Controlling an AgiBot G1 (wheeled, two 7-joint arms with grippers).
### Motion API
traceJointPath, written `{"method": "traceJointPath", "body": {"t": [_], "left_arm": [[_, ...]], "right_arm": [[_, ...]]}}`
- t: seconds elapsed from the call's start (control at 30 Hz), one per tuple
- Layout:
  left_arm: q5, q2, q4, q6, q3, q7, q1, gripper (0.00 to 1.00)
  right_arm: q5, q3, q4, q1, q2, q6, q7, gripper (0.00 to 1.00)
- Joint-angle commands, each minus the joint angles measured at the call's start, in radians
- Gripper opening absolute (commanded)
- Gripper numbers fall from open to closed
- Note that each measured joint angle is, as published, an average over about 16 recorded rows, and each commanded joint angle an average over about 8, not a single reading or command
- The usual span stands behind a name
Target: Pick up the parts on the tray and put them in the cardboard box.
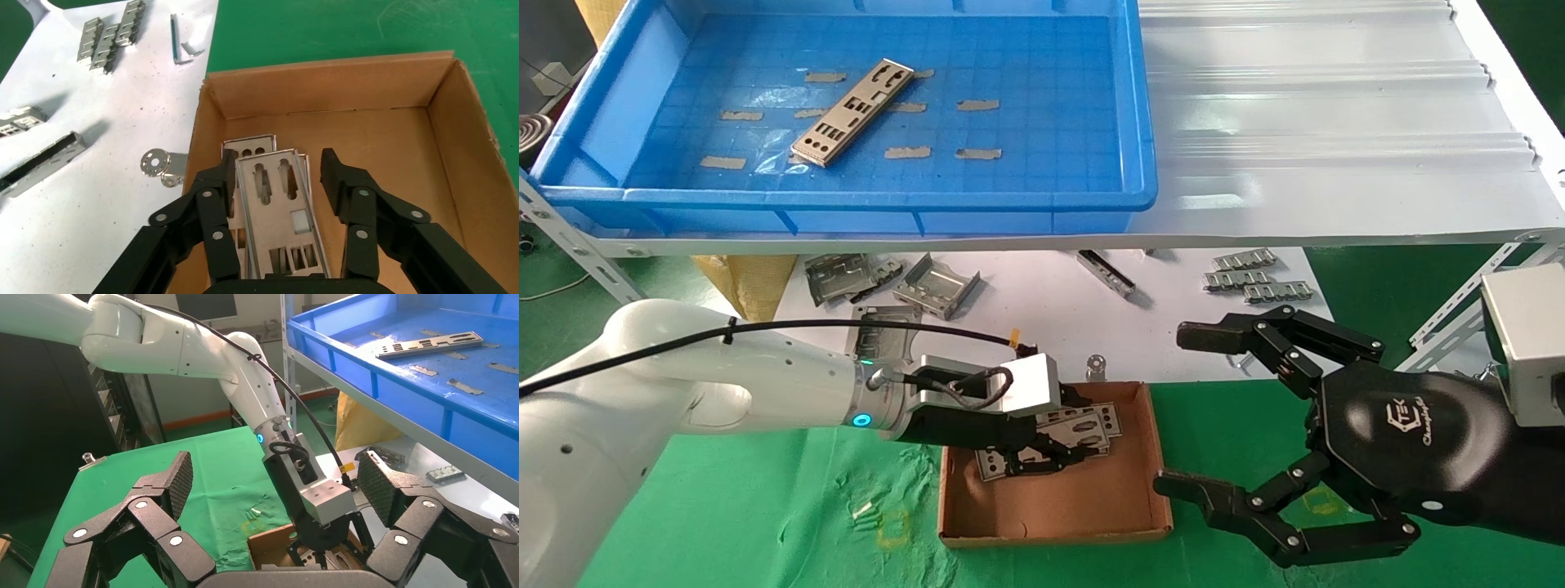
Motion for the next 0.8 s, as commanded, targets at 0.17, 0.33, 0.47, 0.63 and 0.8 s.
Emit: {"method": "traceJointPath", "body": {"t": [0.17,0.33,0.47,0.63,0.8], "left_arm": [[-0.034,-0.002,-0.01,0.022,0.009,0.006,-0.006,1.0],[-0.089,-0.016,-0.001,0.114,-0.001,-0.011,-0.016,1.0],[-0.145,-0.031,0.021,0.211,-0.023,-0.04,-0.02,1.0],[-0.193,-0.045,0.044,0.294,-0.042,-0.066,-0.024,1.0],[-0.202,-0.048,0.05,0.309,-0.046,-0.069,-0.025,1.0]], "right_arm": [[0.0,0.0,0.0,0.0,0.0,0.0,0.0,1.0],[0.0,0.0,0.0,0.0,0.0,0.0,0.0,1.0],[0.0,0.0,0.0,0.0,0.0,0.0,0.0,1.0],[0.0,0.0,0.0,0.0,0.0,0.0,0.0,1.0],[0.0,0.0,0.0,0.0,0.0,0.0,0.0,1.0]]}}
